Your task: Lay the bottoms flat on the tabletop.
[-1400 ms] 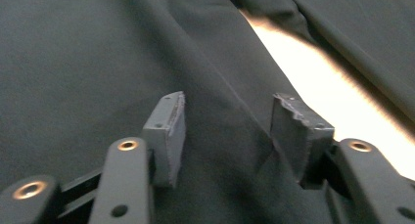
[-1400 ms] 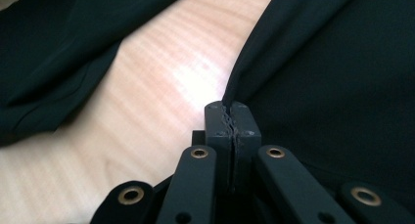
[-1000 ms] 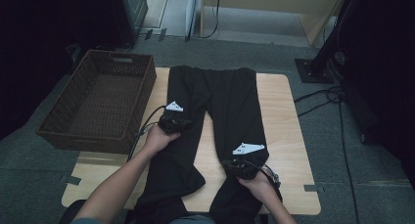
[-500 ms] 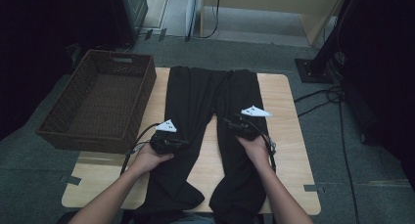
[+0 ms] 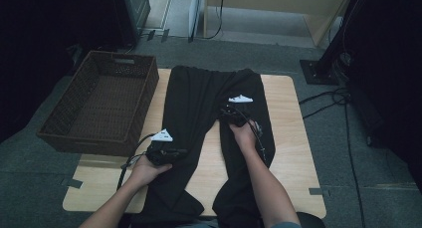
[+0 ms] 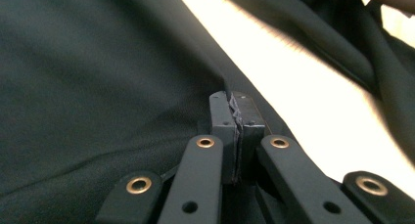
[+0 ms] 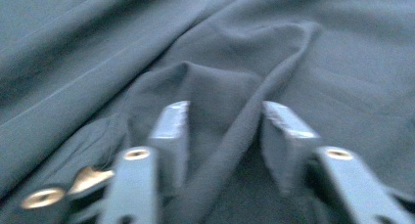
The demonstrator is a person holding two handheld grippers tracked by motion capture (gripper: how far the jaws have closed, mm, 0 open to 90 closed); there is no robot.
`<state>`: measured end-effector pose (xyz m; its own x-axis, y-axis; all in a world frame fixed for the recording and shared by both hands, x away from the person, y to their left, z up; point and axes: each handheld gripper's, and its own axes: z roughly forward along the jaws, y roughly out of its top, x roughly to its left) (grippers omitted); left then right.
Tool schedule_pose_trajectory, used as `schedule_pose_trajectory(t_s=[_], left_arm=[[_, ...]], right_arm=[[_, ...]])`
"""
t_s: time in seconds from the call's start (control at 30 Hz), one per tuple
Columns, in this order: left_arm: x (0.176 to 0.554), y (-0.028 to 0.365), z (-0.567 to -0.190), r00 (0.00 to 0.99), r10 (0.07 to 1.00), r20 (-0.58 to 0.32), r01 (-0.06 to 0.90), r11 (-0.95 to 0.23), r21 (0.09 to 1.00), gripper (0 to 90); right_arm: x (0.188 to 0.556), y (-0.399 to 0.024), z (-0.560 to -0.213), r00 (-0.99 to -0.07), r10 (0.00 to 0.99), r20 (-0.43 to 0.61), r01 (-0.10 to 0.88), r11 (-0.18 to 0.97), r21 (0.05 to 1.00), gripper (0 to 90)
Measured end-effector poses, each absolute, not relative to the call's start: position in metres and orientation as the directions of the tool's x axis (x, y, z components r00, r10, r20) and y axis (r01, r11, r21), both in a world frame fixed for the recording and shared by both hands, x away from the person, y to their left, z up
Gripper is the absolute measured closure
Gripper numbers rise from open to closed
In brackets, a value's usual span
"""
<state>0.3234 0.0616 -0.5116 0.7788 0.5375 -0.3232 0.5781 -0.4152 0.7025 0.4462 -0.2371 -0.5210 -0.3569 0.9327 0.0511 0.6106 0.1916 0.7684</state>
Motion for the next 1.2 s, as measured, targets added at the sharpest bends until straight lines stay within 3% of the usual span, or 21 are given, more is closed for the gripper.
schedule_pose_trajectory(t_s=[0.1,0.17,0.2,0.3,0.53,0.87,0.93,1.03,1.2], left_arm=[[0.324,0.060,-0.513,0.774,0.547,-0.318,0.583,-0.421,0.695,88.9],[0.327,0.060,-0.513,0.767,0.556,-0.322,0.592,-0.417,0.690,86.6],[0.329,0.061,-0.511,0.763,0.560,-0.322,0.595,-0.416,0.688,81.2],[0.335,0.062,-0.505,0.752,0.576,-0.319,0.596,-0.390,0.701,68.7],[0.367,0.051,-0.487,0.729,0.619,-0.293,0.589,-0.349,0.729,60.0],[0.412,0.032,-0.496,0.686,0.684,-0.249,0.609,-0.352,0.711,58.5],[0.417,0.034,-0.501,0.675,0.692,-0.257,0.626,-0.352,0.696,58.4],[0.420,0.036,-0.510,0.666,0.700,-0.257,0.641,-0.361,0.677,58.8],[0.415,0.040,-0.512,0.680,0.693,-0.241,0.622,-0.370,0.690,62.6]], right_arm=[[0.441,-0.235,-0.521,-0.382,0.923,0.056,0.605,0.204,0.770,84.3],[0.434,-0.234,-0.520,-0.392,0.919,0.050,0.607,0.217,0.765,88.4],[0.429,-0.235,-0.519,-0.405,0.913,0.056,0.609,0.224,0.761,88.6],[0.411,-0.241,-0.519,-0.433,0.898,0.076,0.608,0.229,0.760,88.8],[0.368,-0.264,-0.518,-0.485,0.859,0.164,0.641,0.222,0.735,88.8],[0.311,-0.264,-0.514,-0.593,0.781,0.195,0.644,0.316,0.696,87.4],[0.304,-0.268,-0.511,-0.588,0.767,0.255,0.684,0.305,0.663,81.7],[0.305,-0.279,-0.503,-0.573,0.787,0.228,0.625,0.241,0.742,64.2],[0.330,-0.299,-0.492,-0.439,0.883,0.164,0.599,0.152,0.786,68.8]])
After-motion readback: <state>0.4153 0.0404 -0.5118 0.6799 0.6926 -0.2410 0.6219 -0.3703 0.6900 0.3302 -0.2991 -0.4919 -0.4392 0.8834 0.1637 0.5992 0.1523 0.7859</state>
